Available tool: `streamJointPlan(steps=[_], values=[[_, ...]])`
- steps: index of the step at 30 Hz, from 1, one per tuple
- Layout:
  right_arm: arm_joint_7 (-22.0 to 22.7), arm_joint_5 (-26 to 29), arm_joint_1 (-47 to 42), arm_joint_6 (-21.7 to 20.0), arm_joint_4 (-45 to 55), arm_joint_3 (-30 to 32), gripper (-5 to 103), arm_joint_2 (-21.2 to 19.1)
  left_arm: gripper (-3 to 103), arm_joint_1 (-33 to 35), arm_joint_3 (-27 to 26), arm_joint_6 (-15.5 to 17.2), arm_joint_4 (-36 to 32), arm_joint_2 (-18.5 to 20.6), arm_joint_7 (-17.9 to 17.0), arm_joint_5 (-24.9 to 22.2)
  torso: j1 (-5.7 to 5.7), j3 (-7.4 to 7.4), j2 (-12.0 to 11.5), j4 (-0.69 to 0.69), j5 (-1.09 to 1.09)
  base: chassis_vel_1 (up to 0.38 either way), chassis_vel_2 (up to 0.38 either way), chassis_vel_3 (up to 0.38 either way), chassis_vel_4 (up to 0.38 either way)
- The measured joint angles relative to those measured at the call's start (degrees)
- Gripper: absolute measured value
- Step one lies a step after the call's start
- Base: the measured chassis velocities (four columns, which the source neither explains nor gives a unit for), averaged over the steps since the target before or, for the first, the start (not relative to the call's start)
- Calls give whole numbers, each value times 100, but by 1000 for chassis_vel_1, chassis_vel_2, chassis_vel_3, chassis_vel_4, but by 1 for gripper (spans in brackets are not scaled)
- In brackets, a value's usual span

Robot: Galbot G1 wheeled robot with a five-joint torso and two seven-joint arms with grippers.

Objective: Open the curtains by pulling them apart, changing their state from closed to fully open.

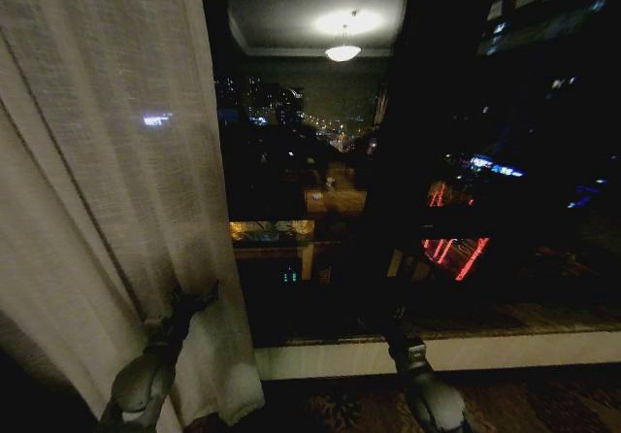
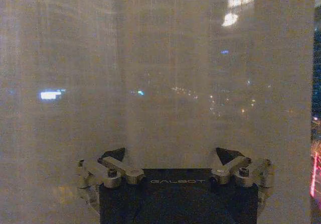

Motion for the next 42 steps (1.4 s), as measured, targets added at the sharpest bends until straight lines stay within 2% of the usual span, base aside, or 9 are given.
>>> streamJointPlan(steps=[2, 5, 11, 13, 17, 24, 26, 31, 42], values=[[2, 0, -1, 0, -3, 51, 100, -13, 91, -199, 80, 0, 141, 73, -57, -3, 0, 0, 0, 0, 0, 0, 0, 0, 0], [4, 0, 1, 0, -17, 83, 100, -17, 86, -333, 143, 0, 261, 123, -83, 0, 0, 0, 0, 0, 0, 0, 0, 0, 0], [8, 1, 12, 5, -42, 109, 100, 19, 59, -412, 180, 1, 335, 152, -82, -5, 0, 0, 0, 0, 0, 0, 0, 0, 0], [9, 1, 17, 5, -45, 105, 100, 26, 59, -406, 174, 1, 336, 153, -81, -8, 0, 0, 0, 0, 0, 0, 0, 0, 0], [12, 1, 67, 5, -63, 62, 100, 42, 37, -374, 120, 4, 324, 158, -73, -27, 0, 0, 0, 1, -1, 0, 0, 0, 0], [28, 3, 94, 5, -68, 17, 100, 72, 16, -131, -66, 44, 84, 91, -73, -19, 0, 0, 0, 0, -1, 0, 0, 0, 0], [30, 4, 92, 5, -61, 15, 100, 80, 5, 90, -242, 96, -138, -13, -73, 26, 0, 0, 0, 0, 0, 0, 0, 0, 0], [32, 15, 96, 5, -39, 17, 100, 97, 0, 567, -641, 259, -655, -261, -73, 6, 0, 0, 0, 1, 0, 0, 0, 0, 0], [33, 11, 79, 5, 80, -51, 100, 182, 0, 1185, -1379, 478, -1446, -266, -73, -251, 0, -1, 1, 1, 0, 0, 0, 0, 0]])
